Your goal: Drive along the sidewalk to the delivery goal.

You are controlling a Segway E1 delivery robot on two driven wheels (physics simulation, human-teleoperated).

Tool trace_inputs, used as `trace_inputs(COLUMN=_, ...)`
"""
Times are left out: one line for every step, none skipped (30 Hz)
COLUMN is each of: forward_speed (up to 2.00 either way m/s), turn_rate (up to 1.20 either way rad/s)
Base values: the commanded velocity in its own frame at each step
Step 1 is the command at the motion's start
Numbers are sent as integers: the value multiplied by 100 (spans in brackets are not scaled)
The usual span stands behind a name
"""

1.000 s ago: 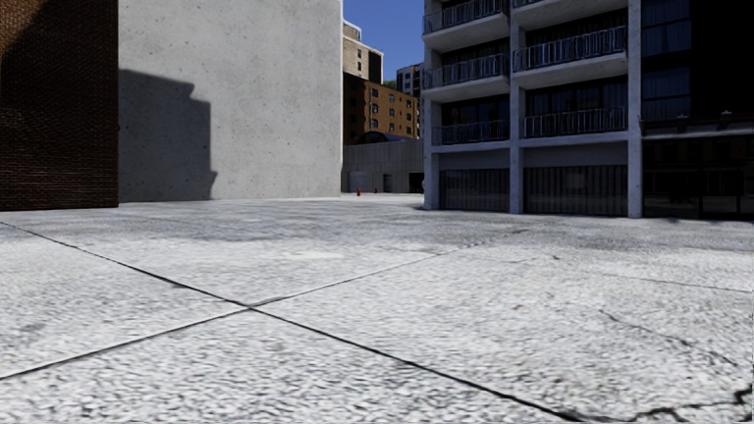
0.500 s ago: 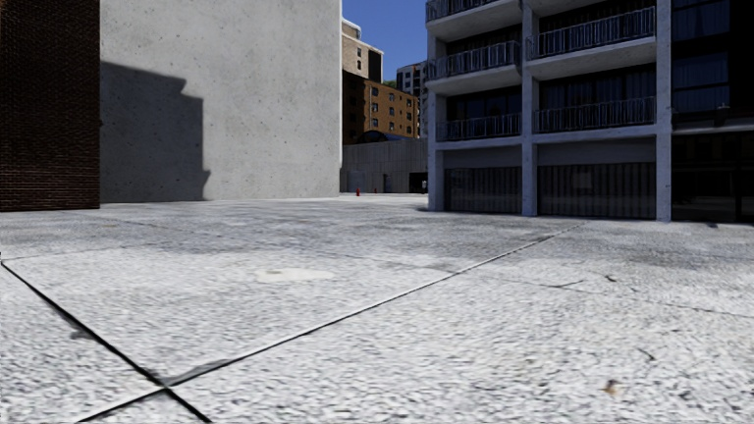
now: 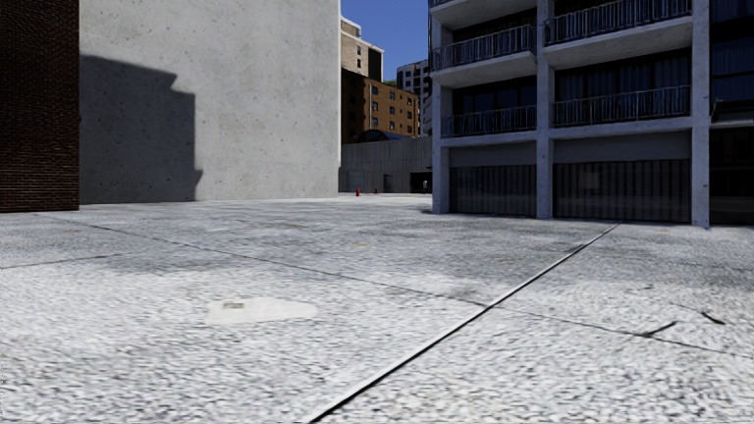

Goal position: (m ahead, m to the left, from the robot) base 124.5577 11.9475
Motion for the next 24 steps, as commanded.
trace_inputs(forward_speed=200, turn_rate=0)
trace_inputs(forward_speed=200, turn_rate=0)
trace_inputs(forward_speed=200, turn_rate=0)
trace_inputs(forward_speed=200, turn_rate=0)
trace_inputs(forward_speed=200, turn_rate=0)
trace_inputs(forward_speed=200, turn_rate=0)
trace_inputs(forward_speed=200, turn_rate=0)
trace_inputs(forward_speed=200, turn_rate=0)
trace_inputs(forward_speed=200, turn_rate=0)
trace_inputs(forward_speed=200, turn_rate=0)
trace_inputs(forward_speed=200, turn_rate=0)
trace_inputs(forward_speed=200, turn_rate=0)
trace_inputs(forward_speed=200, turn_rate=0)
trace_inputs(forward_speed=200, turn_rate=0)
trace_inputs(forward_speed=200, turn_rate=0)
trace_inputs(forward_speed=200, turn_rate=0)
trace_inputs(forward_speed=200, turn_rate=0)
trace_inputs(forward_speed=200, turn_rate=0)
trace_inputs(forward_speed=200, turn_rate=0)
trace_inputs(forward_speed=200, turn_rate=0)
trace_inputs(forward_speed=200, turn_rate=0)
trace_inputs(forward_speed=200, turn_rate=0)
trace_inputs(forward_speed=200, turn_rate=0)
trace_inputs(forward_speed=200, turn_rate=0)
